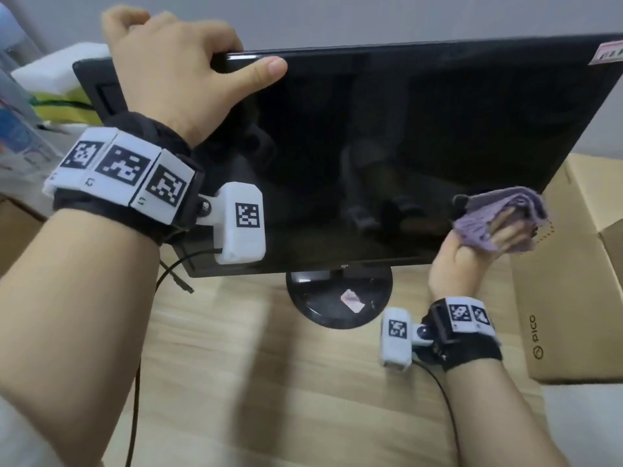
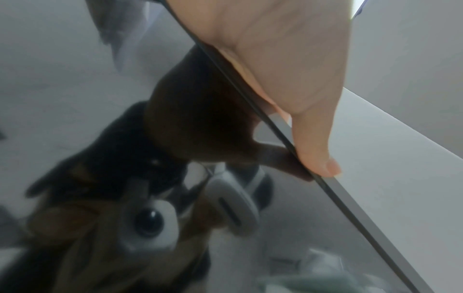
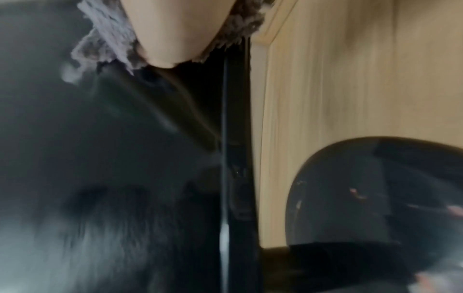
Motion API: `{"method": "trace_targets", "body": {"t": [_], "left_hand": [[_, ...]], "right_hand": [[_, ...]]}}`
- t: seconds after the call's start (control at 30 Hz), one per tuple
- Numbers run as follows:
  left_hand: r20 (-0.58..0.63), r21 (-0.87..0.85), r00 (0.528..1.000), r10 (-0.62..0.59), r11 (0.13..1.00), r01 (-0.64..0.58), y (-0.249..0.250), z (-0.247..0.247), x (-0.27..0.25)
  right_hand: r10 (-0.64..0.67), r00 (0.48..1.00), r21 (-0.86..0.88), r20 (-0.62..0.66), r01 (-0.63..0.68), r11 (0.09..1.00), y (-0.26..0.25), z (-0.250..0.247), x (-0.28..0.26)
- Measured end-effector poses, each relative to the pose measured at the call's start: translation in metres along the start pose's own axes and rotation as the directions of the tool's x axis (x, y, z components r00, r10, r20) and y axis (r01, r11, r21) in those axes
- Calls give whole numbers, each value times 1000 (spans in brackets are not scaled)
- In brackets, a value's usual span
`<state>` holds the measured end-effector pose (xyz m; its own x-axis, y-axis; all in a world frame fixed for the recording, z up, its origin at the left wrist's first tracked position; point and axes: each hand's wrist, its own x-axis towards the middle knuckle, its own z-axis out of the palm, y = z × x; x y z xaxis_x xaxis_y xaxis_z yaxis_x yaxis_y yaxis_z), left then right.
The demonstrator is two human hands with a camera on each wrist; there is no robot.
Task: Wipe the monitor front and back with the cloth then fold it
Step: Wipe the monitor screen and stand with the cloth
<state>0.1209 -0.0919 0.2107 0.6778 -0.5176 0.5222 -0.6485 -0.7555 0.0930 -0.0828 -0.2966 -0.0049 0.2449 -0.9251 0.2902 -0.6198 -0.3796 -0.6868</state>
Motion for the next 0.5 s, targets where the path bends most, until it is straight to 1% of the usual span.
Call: {"method": "trace_targets", "body": {"t": [0.03, 0.07, 0.13, 0.17, 0.2, 0.23, 0.27, 0.3, 0.33, 0.37, 0.4, 0.47, 0.5], "left_hand": [[-1, 1, 1000, 0, 1000, 0, 0, 0, 0], [-5, 1, 1000, 0, 1000, 0, 0, 0, 0], [-3, -2, 1000, 5, 1000, -5, 1, 0, -1], [4, -6, 1000, 5, 1000, -5, 1, 0, -1], [4, -8, 1000, 6, 1000, -6, 1, 0, -1], [8, -10, 1000, 4, 1000, -3, 1, 0, -1], [7, -17, 1000, 3, 1000, -3, 0, 0, -1], [12, -27, 1000, -3, 1000, 3, -1, 0, -2], [14, -28, 1000, -5, 1000, 5, -3, 0, -2], [20, -28, 1000, -9, 1000, 10, -4, 0, -2], [16, -27, 1000, -8, 1000, 9, -4, 0, -2], [27, -36, 1000, -14, 999, 15, -4, 0, -3], [24, -37, 1000, -18, 999, 19, -3, 0, -4]], "right_hand": [[75, 996, 48, -40, -73, 996, 1, -2, 6], [126, 991, 93, -53, -121, 988, -4, 0, 4], [203, 979, 146, -9, -199, 969, -16, 10, -23], [199, 979, 165, 36, -202, 965, -22, 16, -45], [158, 983, 181, 95, -173, 968, -30, 22, -69], [104, 978, 213, 181, -142, 967, -37, 28, -93], [68, 955, 293, 288, -155, 944, -45, 32, -112], [62, 915, 362, 399, -219, 906, -50, 34, -125], [43, 883, 401, 468, -255, 880, -51, 36, -135], [24, 871, 404, 491, -253, 879, -49, 34, -139], [7, 874, 389, 486, -223, 894, -44, 32, -139], [-30, 912, 426, 410, -162, 890, -29, 26, -132], [-30, 927, 470, 373, -161, 868, -24, 21, -127]]}}
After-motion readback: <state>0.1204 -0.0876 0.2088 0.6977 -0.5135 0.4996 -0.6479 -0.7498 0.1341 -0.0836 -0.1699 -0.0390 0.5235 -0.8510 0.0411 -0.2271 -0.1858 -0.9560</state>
